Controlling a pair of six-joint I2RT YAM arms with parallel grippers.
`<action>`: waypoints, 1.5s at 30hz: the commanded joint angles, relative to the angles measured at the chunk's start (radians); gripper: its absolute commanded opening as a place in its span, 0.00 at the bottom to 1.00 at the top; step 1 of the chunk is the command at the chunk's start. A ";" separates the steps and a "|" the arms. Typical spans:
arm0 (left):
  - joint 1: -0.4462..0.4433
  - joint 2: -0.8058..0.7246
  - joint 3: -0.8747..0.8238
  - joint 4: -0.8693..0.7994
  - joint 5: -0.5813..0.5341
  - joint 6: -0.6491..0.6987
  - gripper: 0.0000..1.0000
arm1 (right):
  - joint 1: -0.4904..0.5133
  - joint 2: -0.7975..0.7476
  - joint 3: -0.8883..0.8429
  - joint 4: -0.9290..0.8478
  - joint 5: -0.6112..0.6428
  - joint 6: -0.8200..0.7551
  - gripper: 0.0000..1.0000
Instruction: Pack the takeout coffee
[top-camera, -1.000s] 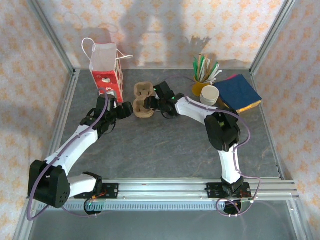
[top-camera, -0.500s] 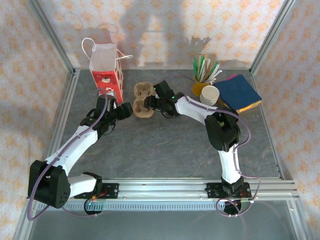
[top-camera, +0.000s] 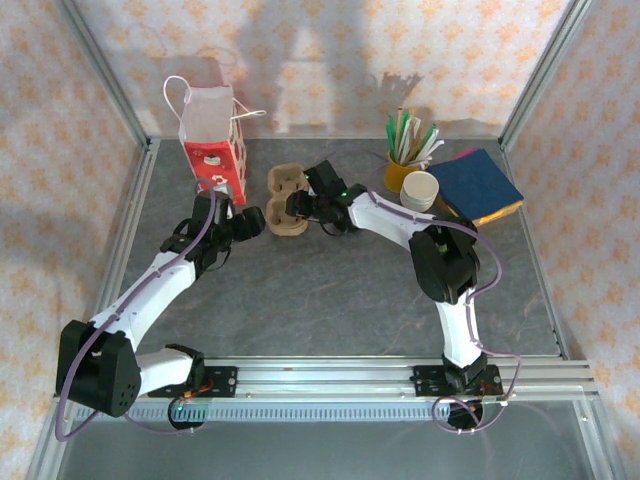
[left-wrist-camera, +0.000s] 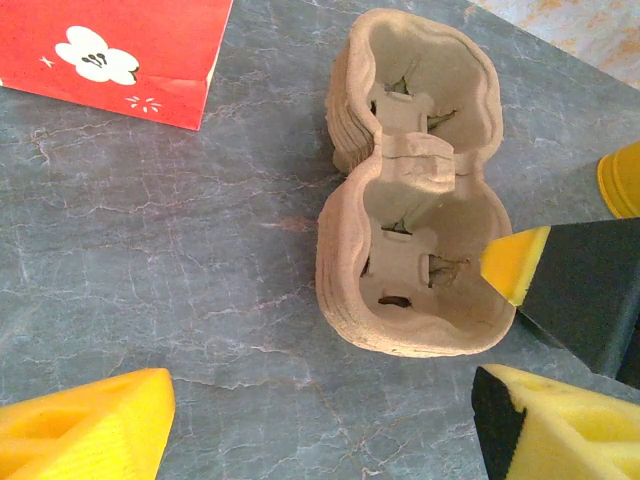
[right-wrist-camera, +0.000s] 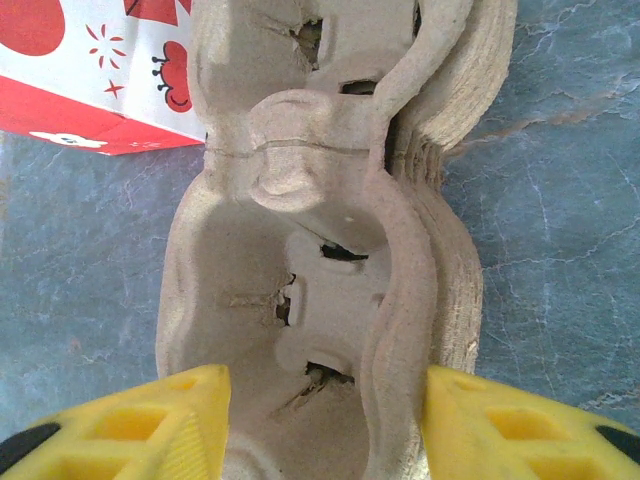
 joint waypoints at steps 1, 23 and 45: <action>0.010 -0.026 -0.015 0.014 0.004 0.002 0.80 | 0.006 0.002 0.033 0.008 -0.005 0.017 0.50; 0.026 -0.091 -0.008 -0.001 0.015 -0.004 0.81 | 0.002 -0.028 0.046 0.036 -0.013 0.062 0.00; 0.115 -0.183 0.000 0.149 0.318 -0.076 0.83 | 0.000 -0.363 -0.176 0.229 -0.105 0.054 0.00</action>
